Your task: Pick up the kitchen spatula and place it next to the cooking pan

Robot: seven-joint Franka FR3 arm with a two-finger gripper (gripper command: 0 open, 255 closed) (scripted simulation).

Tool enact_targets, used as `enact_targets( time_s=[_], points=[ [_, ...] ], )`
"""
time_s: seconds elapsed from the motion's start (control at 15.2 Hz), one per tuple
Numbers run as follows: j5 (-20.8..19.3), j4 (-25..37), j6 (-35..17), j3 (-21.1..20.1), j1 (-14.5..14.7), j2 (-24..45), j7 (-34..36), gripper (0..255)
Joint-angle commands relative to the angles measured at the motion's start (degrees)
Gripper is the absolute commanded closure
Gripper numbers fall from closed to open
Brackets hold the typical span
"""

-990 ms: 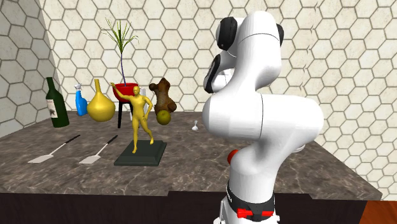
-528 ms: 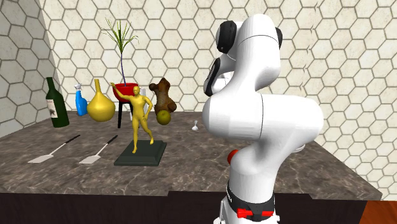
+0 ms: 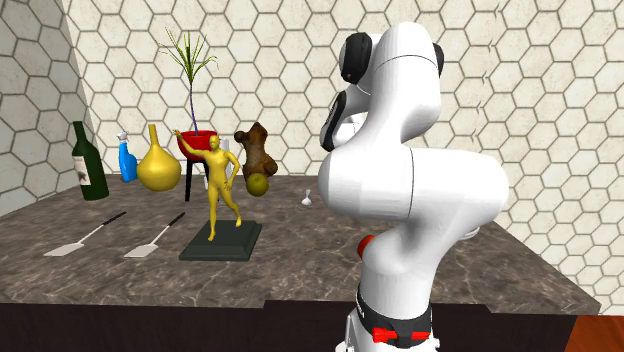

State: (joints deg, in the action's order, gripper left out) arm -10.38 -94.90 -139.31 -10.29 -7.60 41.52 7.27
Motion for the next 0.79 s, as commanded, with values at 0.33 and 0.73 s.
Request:
enact_targets(
  time_s=[0.33, 0.73],
  points=[
    [1.05, -1.20, 4.22, -0.94, -0.72, -5.44, -0.60, 0],
    [1.05, -1.20, 4.22, -0.94, -0.72, -5.44, -0.60, 0]
  ],
)
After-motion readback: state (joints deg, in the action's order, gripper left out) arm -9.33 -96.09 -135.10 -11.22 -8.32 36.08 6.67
